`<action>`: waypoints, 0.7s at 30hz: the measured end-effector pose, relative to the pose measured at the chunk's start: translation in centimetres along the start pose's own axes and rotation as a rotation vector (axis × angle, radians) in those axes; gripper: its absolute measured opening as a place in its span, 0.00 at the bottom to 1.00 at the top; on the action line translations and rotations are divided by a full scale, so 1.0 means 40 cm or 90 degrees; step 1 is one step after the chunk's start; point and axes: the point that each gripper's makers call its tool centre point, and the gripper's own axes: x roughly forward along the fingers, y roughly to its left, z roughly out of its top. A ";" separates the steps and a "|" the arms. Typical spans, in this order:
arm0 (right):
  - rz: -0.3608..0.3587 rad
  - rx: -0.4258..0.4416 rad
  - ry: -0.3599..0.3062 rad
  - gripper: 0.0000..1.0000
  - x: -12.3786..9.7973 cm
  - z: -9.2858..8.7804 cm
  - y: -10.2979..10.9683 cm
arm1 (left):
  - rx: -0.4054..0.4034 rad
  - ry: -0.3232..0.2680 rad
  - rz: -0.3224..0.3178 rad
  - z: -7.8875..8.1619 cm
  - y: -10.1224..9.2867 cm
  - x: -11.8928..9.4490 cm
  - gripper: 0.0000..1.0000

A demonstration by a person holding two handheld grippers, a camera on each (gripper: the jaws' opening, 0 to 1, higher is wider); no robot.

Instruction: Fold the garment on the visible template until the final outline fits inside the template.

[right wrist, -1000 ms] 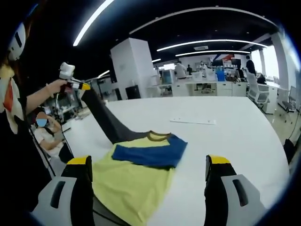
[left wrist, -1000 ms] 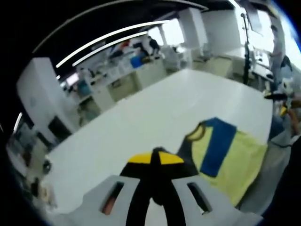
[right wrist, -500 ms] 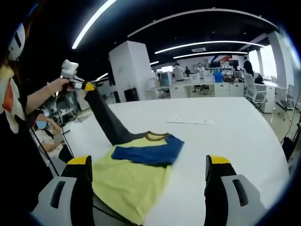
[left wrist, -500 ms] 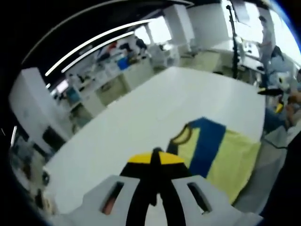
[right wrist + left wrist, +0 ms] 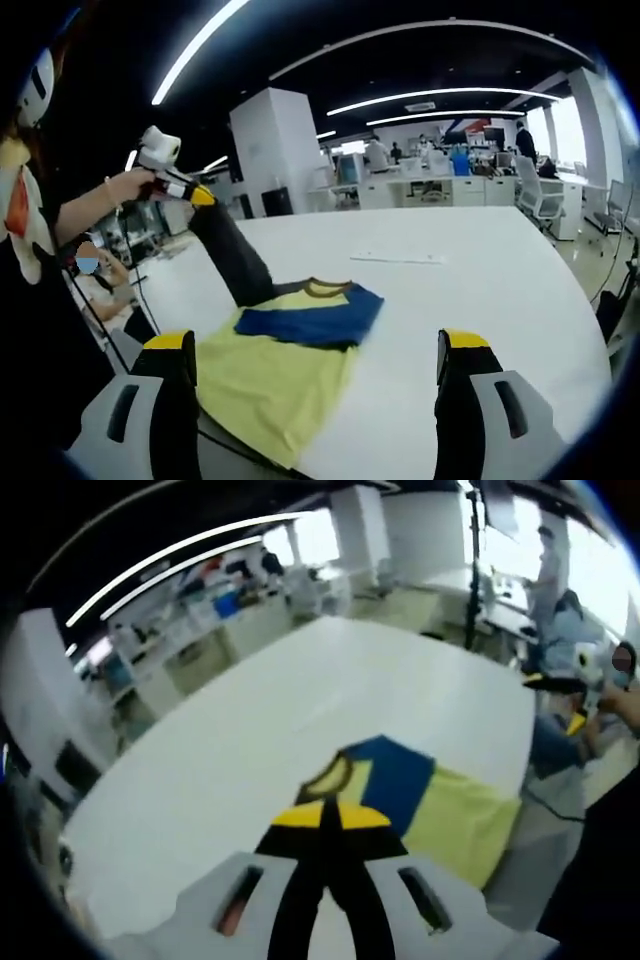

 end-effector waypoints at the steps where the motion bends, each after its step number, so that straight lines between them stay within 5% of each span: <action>1: 0.000 0.000 0.001 1.00 -0.001 0.001 -0.001 | 0.002 0.002 -0.005 0.001 -0.009 0.009 0.00; 21: -0.011 0.003 0.008 1.00 -0.025 -0.006 -0.035 | -0.031 0.031 -0.108 0.004 -0.138 0.162 0.00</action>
